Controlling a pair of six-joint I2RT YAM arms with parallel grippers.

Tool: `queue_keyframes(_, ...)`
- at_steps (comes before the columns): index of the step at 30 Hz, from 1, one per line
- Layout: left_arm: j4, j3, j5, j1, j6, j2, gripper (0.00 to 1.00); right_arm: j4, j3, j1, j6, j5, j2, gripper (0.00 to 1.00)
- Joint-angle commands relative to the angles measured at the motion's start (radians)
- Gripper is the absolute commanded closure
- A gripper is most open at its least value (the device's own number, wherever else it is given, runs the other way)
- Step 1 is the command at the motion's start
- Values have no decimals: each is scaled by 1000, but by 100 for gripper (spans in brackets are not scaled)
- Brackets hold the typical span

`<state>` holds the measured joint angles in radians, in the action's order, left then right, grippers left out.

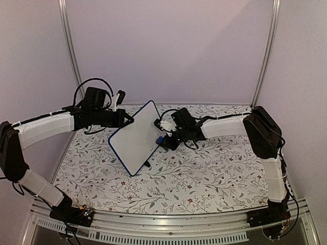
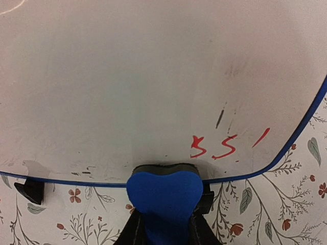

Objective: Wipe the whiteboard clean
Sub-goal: Erase the center of the board.

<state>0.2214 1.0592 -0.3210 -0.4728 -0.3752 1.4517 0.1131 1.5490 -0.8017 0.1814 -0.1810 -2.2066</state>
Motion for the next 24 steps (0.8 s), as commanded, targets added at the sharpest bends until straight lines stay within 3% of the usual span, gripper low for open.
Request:
queue_keyframes(1,37,-5,-48,-25,8,15,100,36,8,7,19,29,-50,84)
queue_keyframes(24,37,-2,-54,-26,6,25,100,0,169,18,23,49,25,84)
